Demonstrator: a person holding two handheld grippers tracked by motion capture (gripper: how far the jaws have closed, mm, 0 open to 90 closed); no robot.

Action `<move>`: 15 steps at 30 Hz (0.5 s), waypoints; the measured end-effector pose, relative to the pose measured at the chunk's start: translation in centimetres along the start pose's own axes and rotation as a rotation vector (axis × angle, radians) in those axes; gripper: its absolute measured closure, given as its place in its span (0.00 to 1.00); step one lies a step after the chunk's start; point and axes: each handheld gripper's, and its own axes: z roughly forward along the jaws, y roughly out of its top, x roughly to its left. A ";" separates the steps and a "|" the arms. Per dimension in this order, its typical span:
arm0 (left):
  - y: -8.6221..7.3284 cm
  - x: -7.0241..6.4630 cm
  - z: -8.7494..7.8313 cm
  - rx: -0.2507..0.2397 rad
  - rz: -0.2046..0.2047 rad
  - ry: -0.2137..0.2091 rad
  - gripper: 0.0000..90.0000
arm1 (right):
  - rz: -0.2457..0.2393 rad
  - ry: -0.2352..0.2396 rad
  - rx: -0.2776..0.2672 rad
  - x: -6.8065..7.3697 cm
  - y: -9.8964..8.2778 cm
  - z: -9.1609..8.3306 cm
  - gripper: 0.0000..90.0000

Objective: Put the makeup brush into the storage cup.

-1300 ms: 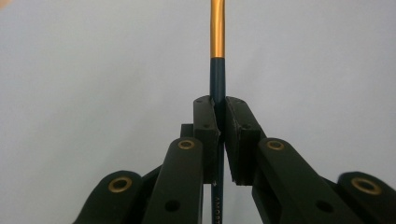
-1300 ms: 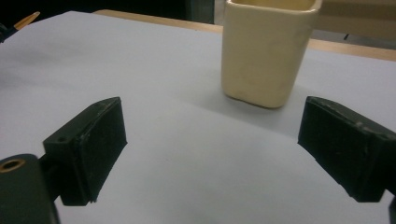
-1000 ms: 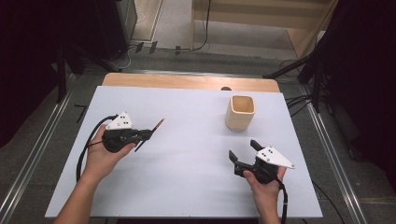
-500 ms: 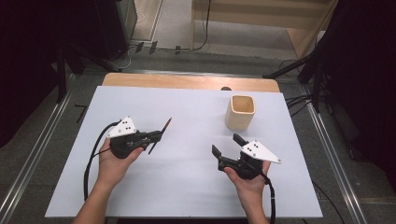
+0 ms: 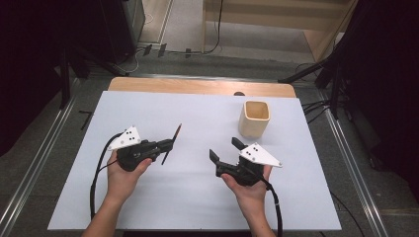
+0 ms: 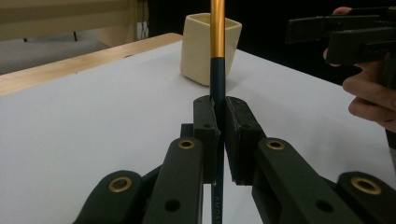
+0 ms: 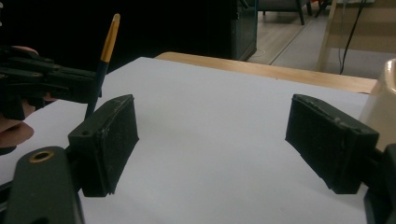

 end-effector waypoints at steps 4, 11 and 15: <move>-0.2 -0.1 -0.1 -0.018 -0.006 0.001 0.94 | 0.024 0.028 -0.006 0.7 0.4 0.5 0.21; -0.3 -0.4 0.0 -0.053 -0.013 -0.002 0.94 | 0.064 0.043 -0.023 1.8 1.5 1.2 0.29; -0.4 -0.6 0.1 -0.059 -0.009 -0.007 0.94 | 0.088 0.062 -0.026 2.9 2.3 2.2 0.34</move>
